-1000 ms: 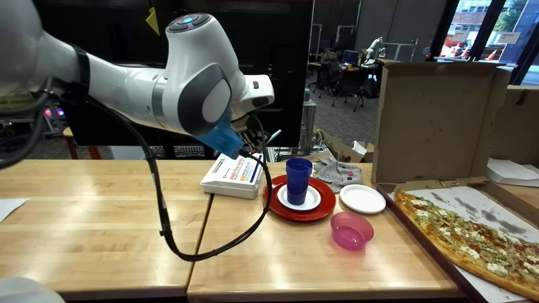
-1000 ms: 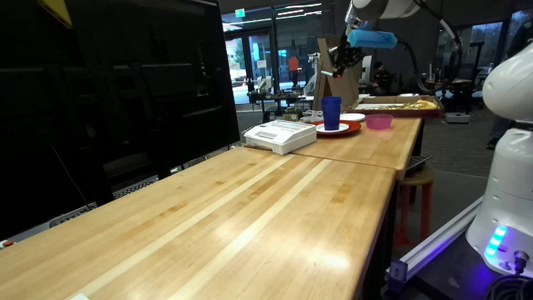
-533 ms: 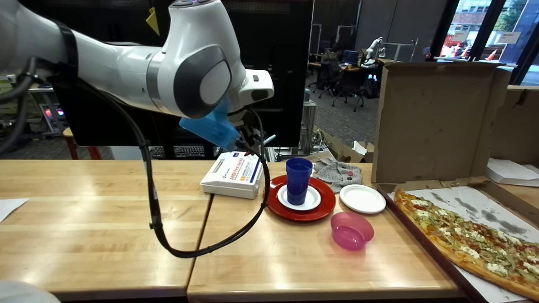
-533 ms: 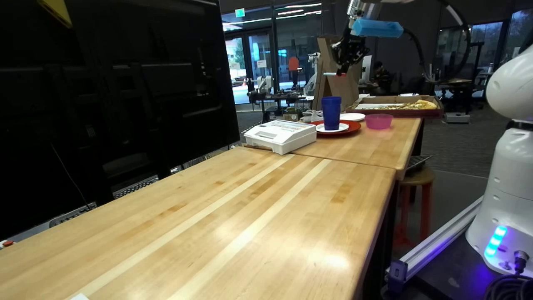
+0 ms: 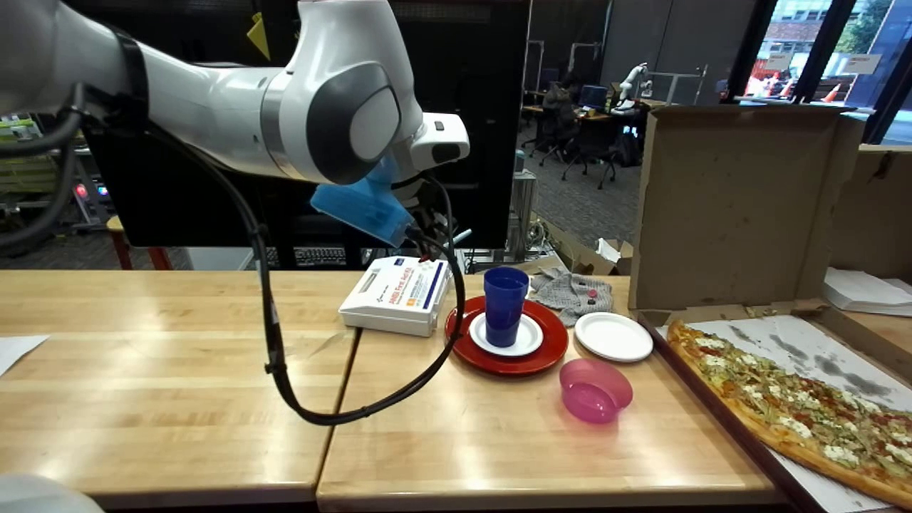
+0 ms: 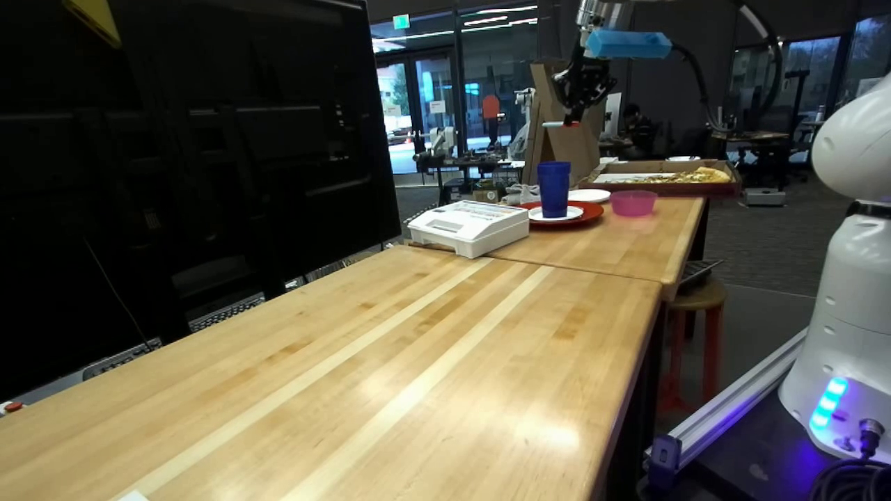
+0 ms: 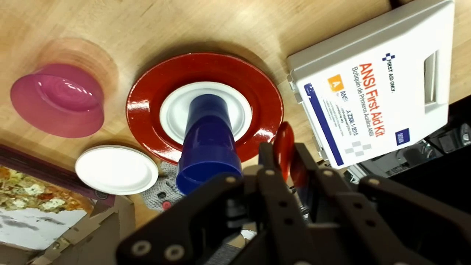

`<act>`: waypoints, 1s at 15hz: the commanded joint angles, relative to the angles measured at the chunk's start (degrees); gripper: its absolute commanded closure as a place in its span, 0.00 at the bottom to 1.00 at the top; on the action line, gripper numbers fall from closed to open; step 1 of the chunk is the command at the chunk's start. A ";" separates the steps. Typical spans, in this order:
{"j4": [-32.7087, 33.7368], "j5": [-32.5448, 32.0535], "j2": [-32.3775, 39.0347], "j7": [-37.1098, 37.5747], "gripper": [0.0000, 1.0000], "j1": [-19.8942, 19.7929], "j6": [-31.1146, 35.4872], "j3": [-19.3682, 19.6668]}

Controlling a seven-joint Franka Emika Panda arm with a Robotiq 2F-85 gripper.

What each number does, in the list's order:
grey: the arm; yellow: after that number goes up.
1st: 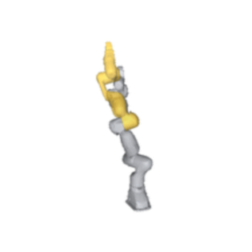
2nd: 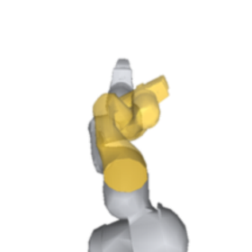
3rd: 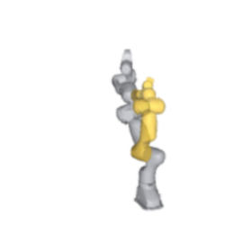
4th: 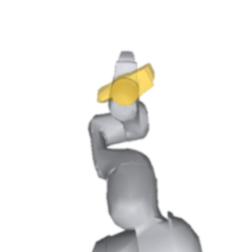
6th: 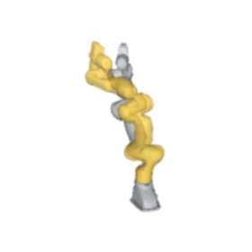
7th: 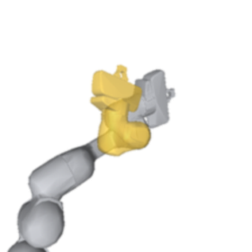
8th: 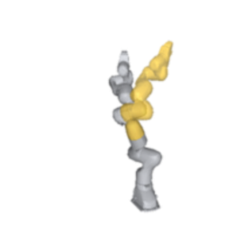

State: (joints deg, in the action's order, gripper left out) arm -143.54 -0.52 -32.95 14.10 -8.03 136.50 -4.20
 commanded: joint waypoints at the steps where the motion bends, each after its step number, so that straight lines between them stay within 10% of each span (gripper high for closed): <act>1: 3.07 -2.65 0.84 1.81 0.96 -0.73 -4.63 -0.53; 15: 12.19 -9.38 4.18 4.76 0.96 -0.37 -19.09 -1.12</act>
State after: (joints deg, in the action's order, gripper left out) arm -133.74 -8.20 -29.95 17.32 -8.58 120.24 -4.88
